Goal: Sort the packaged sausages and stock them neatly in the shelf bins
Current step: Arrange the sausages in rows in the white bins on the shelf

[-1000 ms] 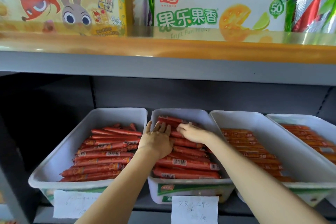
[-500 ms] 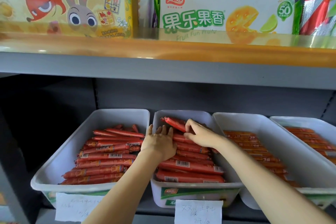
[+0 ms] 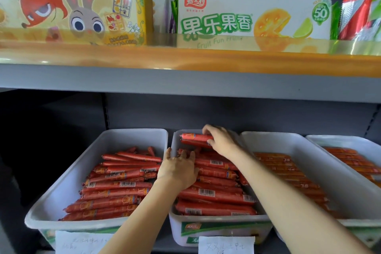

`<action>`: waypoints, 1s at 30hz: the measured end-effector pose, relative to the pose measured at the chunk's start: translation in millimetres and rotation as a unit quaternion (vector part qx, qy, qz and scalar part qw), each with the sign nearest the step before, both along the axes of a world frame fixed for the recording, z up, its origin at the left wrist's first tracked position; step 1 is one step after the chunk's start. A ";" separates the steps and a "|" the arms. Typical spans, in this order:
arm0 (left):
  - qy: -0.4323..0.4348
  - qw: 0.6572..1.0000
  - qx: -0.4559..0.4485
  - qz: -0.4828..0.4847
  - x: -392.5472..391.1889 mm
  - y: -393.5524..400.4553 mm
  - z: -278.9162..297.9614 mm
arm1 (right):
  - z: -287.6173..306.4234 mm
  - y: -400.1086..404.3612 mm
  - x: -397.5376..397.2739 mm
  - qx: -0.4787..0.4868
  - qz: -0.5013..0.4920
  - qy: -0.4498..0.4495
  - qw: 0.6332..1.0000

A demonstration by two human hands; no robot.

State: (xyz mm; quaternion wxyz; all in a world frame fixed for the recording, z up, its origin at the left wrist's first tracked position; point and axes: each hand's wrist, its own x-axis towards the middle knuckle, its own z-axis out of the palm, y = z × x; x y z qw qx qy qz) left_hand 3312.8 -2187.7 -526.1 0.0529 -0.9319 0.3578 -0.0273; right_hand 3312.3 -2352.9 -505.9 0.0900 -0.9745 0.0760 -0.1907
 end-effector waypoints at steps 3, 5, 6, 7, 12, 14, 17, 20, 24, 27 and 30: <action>0.005 1.000 0.006 0.000 0.5 -0.2 0.8 | 0.2 -4.3 0.1 -0.018 -0.025 0.007 1.000; 0.004 1.000 0.004 0.006 -0.3 -1.1 2.2 | -1.4 -12.8 -4.4 0.033 -0.036 0.034 0.998; 0.002 1.000 0.001 0.010 -1.1 -1.3 3.1 | -4.1 -15.7 -7.0 0.058 -0.025 0.062 0.996; 0.000 1.000 0.000 0.013 -1.7 -1.2 4.0 | -7.0 -15.3 -10.3 0.068 -0.004 0.100 0.993; -0.008 1.000 0.006 0.025 -5.5 -1.2 4.1 | -18.7 -3.5 -15.2 0.073 0.047 0.188 0.978; -0.008 1.000 0.004 0.027 -4.8 -1.7 4.1 | -15.1 -0.4 -16.5 0.078 0.060 0.205 0.974; -0.001 1.000 -0.010 0.027 -5.1 -0.7 4.9 | -14.8 -0.1 -18.0 0.075 0.061 0.206 0.974; -0.004 1.000 -0.017 0.018 -6.7 2.3 5.4 | -17.6 0.5 -19.0 0.080 0.065 0.198 0.975; -0.002 0.999 -0.037 0.014 -9.7 2.9 7.1 | -14.1 -0.6 -13.2 0.086 0.066 0.143 0.984; -0.029 0.998 -0.047 0.031 -10.6 2.6 6.1 | -12.7 8.2 0.9 0.065 0.097 0.107 0.987; -0.046 0.998 -0.007 0.042 -9.3 3.5 1.3 | -18.4 13.8 18.8 0.023 0.133 0.189 0.973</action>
